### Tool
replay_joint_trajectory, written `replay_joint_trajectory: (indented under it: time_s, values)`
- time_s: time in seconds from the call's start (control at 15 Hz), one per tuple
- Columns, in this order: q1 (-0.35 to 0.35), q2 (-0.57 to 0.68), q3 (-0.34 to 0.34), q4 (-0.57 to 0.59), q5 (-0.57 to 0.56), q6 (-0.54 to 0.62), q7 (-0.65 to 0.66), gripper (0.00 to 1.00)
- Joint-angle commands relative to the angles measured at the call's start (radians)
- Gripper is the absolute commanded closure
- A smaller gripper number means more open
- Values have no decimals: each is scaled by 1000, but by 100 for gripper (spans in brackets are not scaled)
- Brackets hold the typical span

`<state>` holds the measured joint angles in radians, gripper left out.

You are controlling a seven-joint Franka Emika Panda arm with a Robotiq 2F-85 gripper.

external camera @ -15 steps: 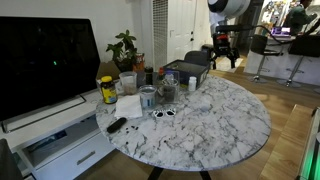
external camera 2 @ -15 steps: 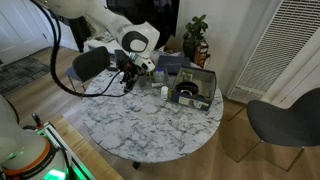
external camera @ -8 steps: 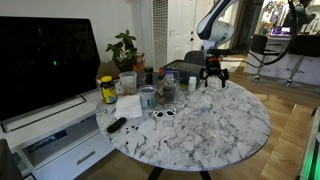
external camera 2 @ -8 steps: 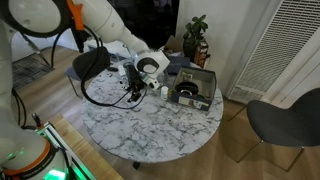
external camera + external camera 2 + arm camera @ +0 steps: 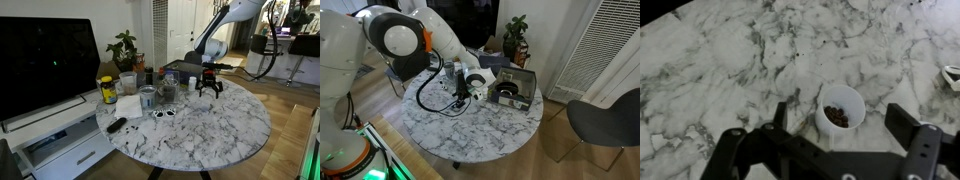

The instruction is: Pour the contents in the measuring cup into the cup

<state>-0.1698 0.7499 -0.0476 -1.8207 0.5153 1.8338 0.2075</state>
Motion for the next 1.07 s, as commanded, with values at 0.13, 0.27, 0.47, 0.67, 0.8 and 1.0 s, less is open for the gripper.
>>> replay_joint_trajectory:
  time_s: [0.13,0.27,0.47,0.67,0.8,1.0]
  values:
    - [-33,101,11,111,32,-75,-12,25]
    - [-36,117,10,132,29,-90,-12,34]
    - [-35,133,7,157,21,-111,-12,58]
    - [-34,149,5,177,15,-127,-9,81]
    - [-34,159,3,190,13,-135,-8,90]
    - [-36,174,2,206,12,-146,-6,87]
